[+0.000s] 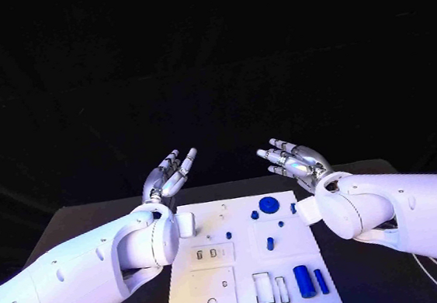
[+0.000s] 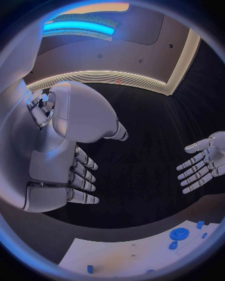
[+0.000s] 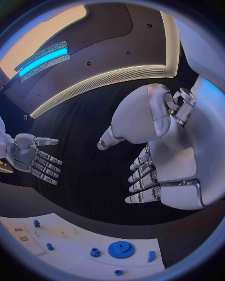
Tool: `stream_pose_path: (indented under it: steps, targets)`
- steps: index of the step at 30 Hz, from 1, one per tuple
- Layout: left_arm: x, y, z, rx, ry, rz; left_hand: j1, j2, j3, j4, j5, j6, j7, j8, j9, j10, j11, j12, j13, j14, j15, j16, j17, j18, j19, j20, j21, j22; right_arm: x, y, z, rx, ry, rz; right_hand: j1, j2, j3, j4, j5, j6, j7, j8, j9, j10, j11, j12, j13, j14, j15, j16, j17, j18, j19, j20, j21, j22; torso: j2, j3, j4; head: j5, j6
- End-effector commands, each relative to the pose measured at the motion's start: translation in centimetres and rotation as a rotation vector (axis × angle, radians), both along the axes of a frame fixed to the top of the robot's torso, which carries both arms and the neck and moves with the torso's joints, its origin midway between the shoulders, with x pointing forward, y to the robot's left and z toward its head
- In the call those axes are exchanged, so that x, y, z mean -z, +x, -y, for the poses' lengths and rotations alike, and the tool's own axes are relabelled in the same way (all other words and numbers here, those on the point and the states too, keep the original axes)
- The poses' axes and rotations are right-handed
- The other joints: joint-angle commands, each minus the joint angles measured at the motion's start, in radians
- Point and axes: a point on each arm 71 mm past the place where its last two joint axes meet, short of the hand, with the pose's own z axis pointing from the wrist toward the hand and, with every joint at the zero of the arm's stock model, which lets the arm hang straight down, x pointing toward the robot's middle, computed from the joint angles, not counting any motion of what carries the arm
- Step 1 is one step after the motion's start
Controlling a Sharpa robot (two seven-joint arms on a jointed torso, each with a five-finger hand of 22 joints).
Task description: Assemble the parts on the task board
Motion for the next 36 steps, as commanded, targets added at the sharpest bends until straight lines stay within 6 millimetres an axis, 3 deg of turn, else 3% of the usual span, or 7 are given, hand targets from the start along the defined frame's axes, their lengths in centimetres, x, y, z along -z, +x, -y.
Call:
stream_pose_path:
  steps: [1, 13, 19, 25, 29, 33, 36]
  targets:
    - [0.0, 0.0, 0.4, 0.042, -0.021, -0.015, 0.012, 0.000, 0.000, 0.005, 0.004, 0.004, 0.131, 0.003, 0.001, 0.000, 0.009, 0.003, 0.001, 0.002, 0.006, 0.006, 0.001, 0.009, 0.001, 0.006, 0.005, 0.001, 0.1, -0.2, -1.1, -0.176, -0.013, -0.047, 0.017, 0.003, 0.004, -0.001, 0.006, 0.010, 0.163, 0.007, 0.002, 0.006, 0.009, 0.003, 0.001, 0.004, 0.011, 0.006, 0.001, 0.011, 0.001, 0.007, 0.005, 0.002, 0.000, 0.0000, -0.0002, 0.000, 0.000]
    - [0.0, -0.1, -1.1, 0.033, -0.022, -0.024, 0.012, 0.004, 0.000, 0.004, 0.003, 0.014, 0.142, 0.006, 0.002, 0.013, 0.020, 0.005, 0.003, 0.013, 0.009, 0.008, 0.003, 0.010, -0.002, 0.006, 0.006, 0.001, -0.7, 0.2, 0.5, -0.179, -0.164, 0.097, 0.067, 0.006, 0.013, -0.033, -0.002, 0.077, 0.166, 0.017, 0.010, 0.081, 0.013, 0.013, 0.009, 0.069, 0.016, 0.015, 0.008, 0.021, 0.013, 0.006, 0.022, 0.010, 0.001, -0.0010, -0.0028, 0.009, -0.012]
    - [-0.1, -0.2, -2.1, 0.029, -0.022, -0.014, 0.037, 0.017, 0.000, 0.002, 0.002, 0.063, 0.157, 0.013, 0.008, 0.137, 0.052, 0.028, 0.016, 0.110, 0.027, 0.026, 0.015, 0.011, 0.033, 0.005, 0.021, 0.009, -1.2, 0.4, 1.0, -0.168, -0.212, 0.167, 0.150, 0.005, 0.036, -0.087, 0.002, 0.271, 0.165, 0.059, 0.032, 0.316, 0.012, 0.055, 0.030, 0.303, 0.007, 0.057, 0.030, 0.044, 0.118, 0.007, 0.081, 0.040, 0.007, -0.0003, -0.0047, 0.008, -0.013]
    - [-0.6, -0.6, -3.2, 0.049, -0.036, 0.008, 0.131, 0.029, 0.004, -0.009, 0.000, 0.279, 0.139, 0.056, 0.031, 0.398, 0.045, 0.086, 0.038, 0.407, 0.005, 0.098, 0.040, 0.038, 0.329, 0.000, 0.132, 0.062, -1.9, 0.7, 1.2, -0.178, -0.314, 0.249, 0.215, 0.007, 0.081, -0.138, -0.006, 0.559, 0.143, 0.111, 0.052, 0.694, -0.027, 0.117, 0.047, 0.702, -0.043, 0.125, 0.051, 0.098, 0.431, 0.002, 0.229, 0.108, 0.021, 0.0008, -0.0060, 0.006, -0.013]
    - [-0.9, -1.0, -3.5, 0.072, -0.054, 0.016, 0.203, 0.023, 0.012, -0.037, 0.000, 0.494, 0.144, 0.106, 0.053, 0.653, 0.013, 0.145, 0.054, 0.651, -0.030, 0.155, 0.059, 0.086, 0.482, -0.004, 0.198, 0.084, -2.1, 1.0, 1.3, -0.215, -0.447, 0.246, 0.222, -0.021, 0.103, -0.164, -0.013, 0.663, 0.123, 0.110, 0.047, 0.764, -0.049, 0.108, 0.042, 0.780, -0.066, 0.122, 0.046, 0.120, 0.493, 0.001, 0.258, 0.113, 0.034, 0.0034, -0.0050, 0.010, -0.010]
    - [-1.3, -1.6, -3.4, 0.089, -0.100, 0.005, 0.270, 0.020, 0.029, -0.069, 0.001, 0.673, 0.122, 0.132, 0.059, 0.749, -0.014, 0.151, 0.049, 0.752, -0.058, 0.161, 0.056, 0.130, 0.560, -0.003, 0.228, 0.085, -2.2, 1.5, 1.5, -0.256, -0.609, 0.229, 0.207, -0.061, 0.089, -0.172, -0.022, 0.762, 0.109, 0.107, 0.048, 0.839, -0.068, 0.105, 0.042, 0.873, -0.091, 0.128, 0.047, 0.127, 0.570, -0.014, 0.298, 0.124, 0.052, 0.0074, -0.0003, 0.013, -0.009]
    - [-2.0, -1.8, -3.5, 0.113, -0.115, 0.015, 0.294, 0.015, 0.040, -0.079, 0.002, 0.738, 0.102, 0.145, 0.059, 0.819, -0.036, 0.162, 0.051, 0.819, -0.081, 0.171, 0.061, 0.137, 0.605, -0.008, 0.247, 0.087, -2.5, 1.7, 1.3, -0.295, -0.732, 0.247, 0.211, -0.068, 0.092, -0.178, -0.026, 0.794, 0.106, 0.105, 0.047, 0.873, -0.076, 0.103, 0.042, 0.931, -0.106, 0.137, 0.050, 0.128, 0.606, -0.029, 0.316, 0.128, 0.073, 0.0096, 0.0027, 0.011, -0.009]
